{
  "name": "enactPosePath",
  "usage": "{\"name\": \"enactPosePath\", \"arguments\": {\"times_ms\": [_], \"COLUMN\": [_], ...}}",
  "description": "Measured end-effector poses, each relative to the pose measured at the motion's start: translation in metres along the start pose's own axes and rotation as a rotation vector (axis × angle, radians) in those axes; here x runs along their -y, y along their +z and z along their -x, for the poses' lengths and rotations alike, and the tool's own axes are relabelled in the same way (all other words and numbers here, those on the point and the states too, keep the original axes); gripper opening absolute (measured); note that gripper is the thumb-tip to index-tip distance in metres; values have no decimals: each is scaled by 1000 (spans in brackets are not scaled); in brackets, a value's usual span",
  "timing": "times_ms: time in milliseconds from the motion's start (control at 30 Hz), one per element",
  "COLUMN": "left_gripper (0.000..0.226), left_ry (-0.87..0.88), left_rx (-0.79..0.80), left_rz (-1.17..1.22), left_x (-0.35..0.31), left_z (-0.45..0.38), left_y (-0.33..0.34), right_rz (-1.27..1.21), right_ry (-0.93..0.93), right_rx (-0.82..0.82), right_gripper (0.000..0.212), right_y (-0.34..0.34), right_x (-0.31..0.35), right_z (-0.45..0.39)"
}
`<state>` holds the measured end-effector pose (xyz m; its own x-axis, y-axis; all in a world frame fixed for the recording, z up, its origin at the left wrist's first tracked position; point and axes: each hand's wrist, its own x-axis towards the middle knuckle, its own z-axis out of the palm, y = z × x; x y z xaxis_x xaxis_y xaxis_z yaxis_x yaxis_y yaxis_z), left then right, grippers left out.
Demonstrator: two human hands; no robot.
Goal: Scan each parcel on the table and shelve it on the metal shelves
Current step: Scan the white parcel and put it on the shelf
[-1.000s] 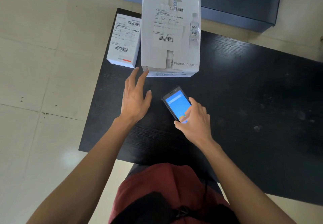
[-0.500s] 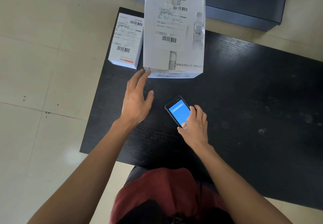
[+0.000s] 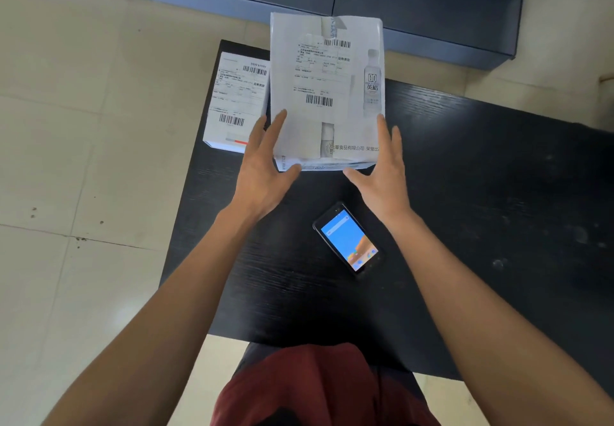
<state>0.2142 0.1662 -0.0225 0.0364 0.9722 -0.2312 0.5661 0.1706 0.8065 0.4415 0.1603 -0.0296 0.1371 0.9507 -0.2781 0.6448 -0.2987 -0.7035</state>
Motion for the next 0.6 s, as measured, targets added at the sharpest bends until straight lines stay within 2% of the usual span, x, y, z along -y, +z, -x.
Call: {"name": "enactPosePath", "arguments": {"times_ms": [200, 367, 600], "left_gripper": [91, 80, 82], "left_ry": [12, 67, 153], "left_rx": [43, 49, 99], "left_rz": [80, 111, 129], "left_x": [-5, -6, -40], "left_z": [-18, -12, 2], "left_y": [8, 10, 28], "right_rz": [-102, -94, -84], "right_ry": [38, 69, 32], "right_rx": [28, -22, -187], "right_gripper": [103, 100, 92], "right_y": [5, 0, -35], "right_x": [5, 2, -7], "right_z": [-7, 7, 45]}}
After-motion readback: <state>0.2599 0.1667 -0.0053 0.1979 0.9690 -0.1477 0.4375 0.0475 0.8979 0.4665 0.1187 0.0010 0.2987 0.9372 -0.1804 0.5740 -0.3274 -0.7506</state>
